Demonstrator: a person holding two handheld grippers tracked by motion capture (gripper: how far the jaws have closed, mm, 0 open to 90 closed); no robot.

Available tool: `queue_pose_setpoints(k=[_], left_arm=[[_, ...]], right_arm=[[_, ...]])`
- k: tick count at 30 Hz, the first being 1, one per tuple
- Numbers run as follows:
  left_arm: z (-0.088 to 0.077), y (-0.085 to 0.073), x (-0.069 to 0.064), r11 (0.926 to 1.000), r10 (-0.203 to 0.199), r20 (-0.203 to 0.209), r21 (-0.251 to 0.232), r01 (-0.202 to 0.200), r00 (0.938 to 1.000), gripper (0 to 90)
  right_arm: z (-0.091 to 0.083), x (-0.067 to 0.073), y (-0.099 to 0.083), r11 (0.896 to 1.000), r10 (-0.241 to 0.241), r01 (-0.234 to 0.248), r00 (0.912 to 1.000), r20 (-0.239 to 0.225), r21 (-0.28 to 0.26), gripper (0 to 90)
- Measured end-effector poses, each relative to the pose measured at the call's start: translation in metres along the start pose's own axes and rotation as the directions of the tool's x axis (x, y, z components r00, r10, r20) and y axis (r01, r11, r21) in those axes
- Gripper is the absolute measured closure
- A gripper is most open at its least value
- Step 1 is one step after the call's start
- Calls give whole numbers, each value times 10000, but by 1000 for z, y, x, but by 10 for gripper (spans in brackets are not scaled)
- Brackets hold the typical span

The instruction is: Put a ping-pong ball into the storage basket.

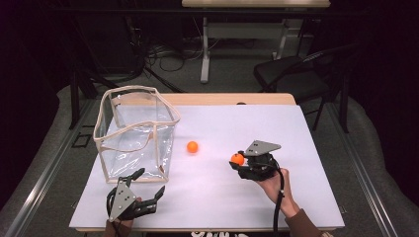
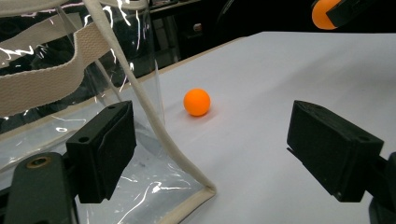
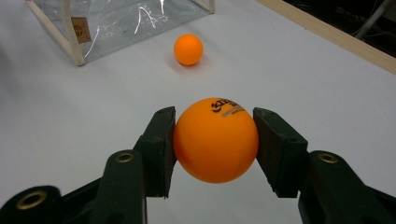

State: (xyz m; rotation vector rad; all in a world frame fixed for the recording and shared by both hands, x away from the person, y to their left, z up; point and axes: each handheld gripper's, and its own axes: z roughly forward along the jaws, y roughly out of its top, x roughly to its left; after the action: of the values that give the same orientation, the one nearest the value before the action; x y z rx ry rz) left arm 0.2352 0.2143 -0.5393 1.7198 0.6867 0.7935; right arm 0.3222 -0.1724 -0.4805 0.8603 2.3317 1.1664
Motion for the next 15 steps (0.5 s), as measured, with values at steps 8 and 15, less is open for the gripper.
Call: queue_pose_setpoints(k=[8,15], left_arm=[[0,0,0,10000,8,-2,-1,-8,10000,156],[0,0,0,10000,1,2,-8,-1,10000,156]], right_arm=[[1,1,4,10000,-36,35,10000,-26,-92,509],[4,2,6,9999,-42,41,10000,-74,-113,510]])
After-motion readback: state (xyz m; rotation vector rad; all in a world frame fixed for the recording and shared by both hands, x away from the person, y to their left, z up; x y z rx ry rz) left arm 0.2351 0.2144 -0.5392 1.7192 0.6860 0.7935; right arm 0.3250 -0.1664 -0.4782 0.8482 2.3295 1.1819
